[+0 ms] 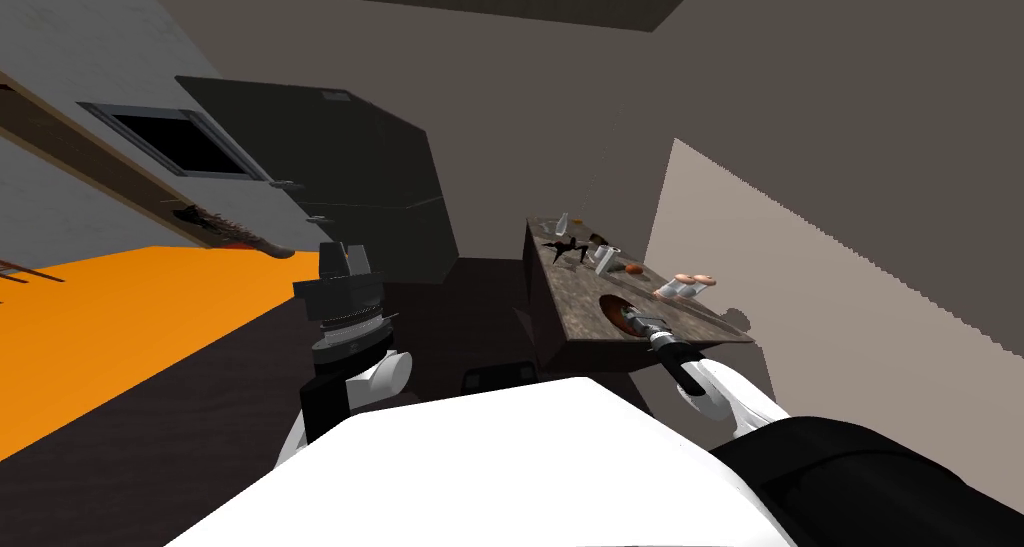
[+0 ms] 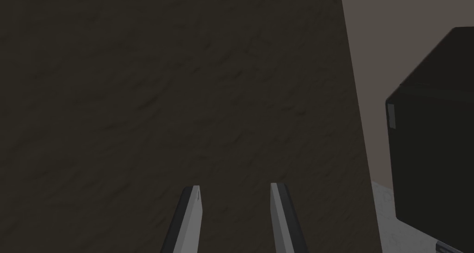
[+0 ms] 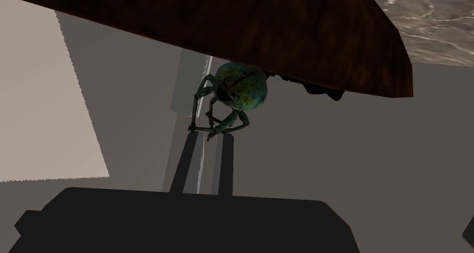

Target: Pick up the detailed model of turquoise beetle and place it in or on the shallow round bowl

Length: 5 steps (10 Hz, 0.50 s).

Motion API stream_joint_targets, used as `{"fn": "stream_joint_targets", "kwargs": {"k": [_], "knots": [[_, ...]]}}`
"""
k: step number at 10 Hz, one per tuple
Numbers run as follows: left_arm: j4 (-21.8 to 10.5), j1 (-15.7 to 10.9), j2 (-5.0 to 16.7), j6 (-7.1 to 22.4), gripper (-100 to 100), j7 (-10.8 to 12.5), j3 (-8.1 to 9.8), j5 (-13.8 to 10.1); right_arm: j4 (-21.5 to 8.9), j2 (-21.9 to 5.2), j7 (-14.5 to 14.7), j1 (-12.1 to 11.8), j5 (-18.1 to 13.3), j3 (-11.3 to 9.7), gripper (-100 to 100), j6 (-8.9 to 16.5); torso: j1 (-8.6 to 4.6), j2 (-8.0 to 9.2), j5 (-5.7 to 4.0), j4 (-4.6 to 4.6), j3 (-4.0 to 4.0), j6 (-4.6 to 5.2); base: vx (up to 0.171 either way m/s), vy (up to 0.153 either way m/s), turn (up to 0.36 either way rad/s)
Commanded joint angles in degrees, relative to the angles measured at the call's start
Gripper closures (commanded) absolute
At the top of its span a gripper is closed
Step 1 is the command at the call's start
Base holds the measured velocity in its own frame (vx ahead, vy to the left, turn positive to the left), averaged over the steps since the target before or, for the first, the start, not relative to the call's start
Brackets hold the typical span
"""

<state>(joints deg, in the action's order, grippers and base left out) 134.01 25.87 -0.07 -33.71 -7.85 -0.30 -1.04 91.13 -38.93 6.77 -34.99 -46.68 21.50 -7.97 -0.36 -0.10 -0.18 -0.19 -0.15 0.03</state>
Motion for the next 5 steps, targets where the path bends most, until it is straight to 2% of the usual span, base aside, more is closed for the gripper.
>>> {"fn": "stream_joint_targets", "kwargs": {"k": [1, 5], "knots": [[0.0, 0.0, 0.0, 0.0, 0, 0.0, 0.00, 0.0, 0.0, 0.0, 0.0, 0.0, 0.0, 0.0, -100, 0.0, 0.00, 0.00, 0.00, 0.00, 0.00, 0.00, -0.003, -0.012, -0.001], [0.0, 0.0, 0.0, 0.0, 0, 0.0, -0.01, 0.0, 0.0, 0.0, 0.0, 0.0, 0.0, 0.0, -100, 0.0, 0.29, -0.07, 0.08, -0.02, -0.05, -0.01, 0.000, -0.001, 0.000]]}}
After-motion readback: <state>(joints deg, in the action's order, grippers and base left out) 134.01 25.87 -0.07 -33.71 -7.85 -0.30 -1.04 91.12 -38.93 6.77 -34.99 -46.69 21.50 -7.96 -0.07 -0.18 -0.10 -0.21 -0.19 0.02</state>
